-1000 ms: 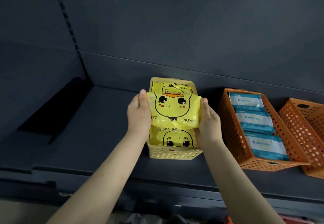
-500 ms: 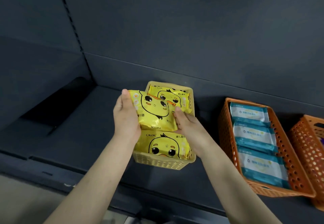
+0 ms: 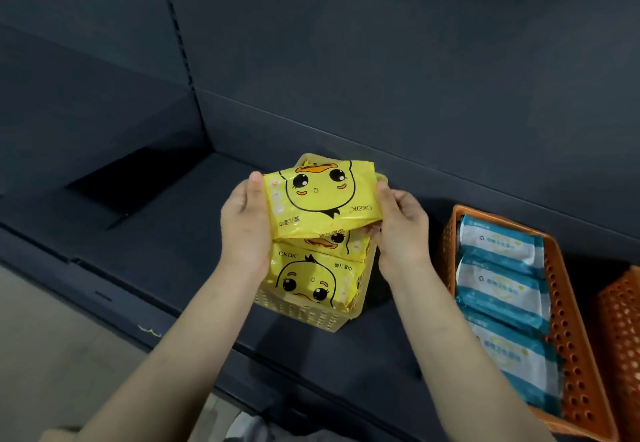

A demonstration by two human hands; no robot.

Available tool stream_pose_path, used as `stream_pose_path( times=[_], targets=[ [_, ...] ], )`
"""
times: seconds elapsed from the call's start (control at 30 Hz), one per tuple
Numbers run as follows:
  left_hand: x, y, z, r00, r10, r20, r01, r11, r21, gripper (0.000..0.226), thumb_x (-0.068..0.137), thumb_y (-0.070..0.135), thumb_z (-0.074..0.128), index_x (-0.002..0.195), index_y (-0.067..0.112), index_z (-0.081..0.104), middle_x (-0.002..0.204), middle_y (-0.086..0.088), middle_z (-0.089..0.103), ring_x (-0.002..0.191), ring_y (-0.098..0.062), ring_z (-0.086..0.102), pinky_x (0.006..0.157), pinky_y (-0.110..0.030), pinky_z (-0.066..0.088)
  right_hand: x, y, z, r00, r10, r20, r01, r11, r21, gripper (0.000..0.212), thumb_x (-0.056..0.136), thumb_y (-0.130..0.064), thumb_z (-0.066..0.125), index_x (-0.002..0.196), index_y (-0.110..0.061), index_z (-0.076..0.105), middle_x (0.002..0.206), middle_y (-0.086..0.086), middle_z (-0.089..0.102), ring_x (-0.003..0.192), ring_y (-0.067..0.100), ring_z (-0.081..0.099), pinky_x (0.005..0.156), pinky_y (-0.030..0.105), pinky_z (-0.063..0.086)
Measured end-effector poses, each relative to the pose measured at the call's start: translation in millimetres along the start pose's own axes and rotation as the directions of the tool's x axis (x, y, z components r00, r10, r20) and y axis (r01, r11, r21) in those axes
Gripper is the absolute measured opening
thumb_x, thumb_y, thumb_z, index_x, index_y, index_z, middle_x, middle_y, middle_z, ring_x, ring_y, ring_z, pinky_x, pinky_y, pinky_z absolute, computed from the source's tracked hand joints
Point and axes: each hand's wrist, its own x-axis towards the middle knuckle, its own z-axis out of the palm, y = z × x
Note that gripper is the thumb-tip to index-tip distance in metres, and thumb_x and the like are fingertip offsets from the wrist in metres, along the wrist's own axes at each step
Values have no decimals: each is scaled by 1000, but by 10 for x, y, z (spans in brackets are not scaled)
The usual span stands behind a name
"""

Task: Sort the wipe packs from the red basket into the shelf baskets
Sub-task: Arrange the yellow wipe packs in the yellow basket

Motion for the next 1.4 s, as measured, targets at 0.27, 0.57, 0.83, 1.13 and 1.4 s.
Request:
stream_pose_path(
  times=[0.27,0.57,0.83,1.13,1.4],
  targets=[
    [-67,-58,-216,940,-12,341,-117,928,354,16,99,36,52,99,29,67,105,4,71,95,-15,70,84,-38,56,58,-36,17,872,237,429,-381,878,289,43,94,-10,59,135,-19,53,130,9,64,117,29,62,94,52,52],
    [274,-83,-542,967,-123,223,25,918,397,28,101,42,43,123,34,59,126,17,61,123,-4,51,113,-40,34,289,-201,47,779,326,535,152,730,-666,49,93,-16,64,134,-36,48,143,5,47,131,20,49,103,37,45],
    [570,-76,-236,893,-236,383,37,887,460,52,96,58,42,143,34,40,135,15,47,120,-6,46,92,-25,36,208,32,412,585,583,563,455,339,-824,43,95,-17,59,136,-27,52,137,-2,55,124,13,52,107,32,42],
    [642,-219,-142,808,-315,498,-17,832,554,56,96,61,38,145,34,35,153,7,35,136,-15,37,104,-34,32,-111,410,173,799,148,583,571,116,-813,31,93,-49,54,125,-50,57,114,-11,36,117,14,26,99,34,15],
    [678,-152,-340,670,-396,628,-261,667,698,73,89,48,62,150,32,26,157,3,25,136,-18,37,111,-42,36,-138,85,-7,842,129,525,531,-24,-847,46,86,-59,56,130,-48,50,132,-19,50,130,14,32,105,46,15]
  ],
)
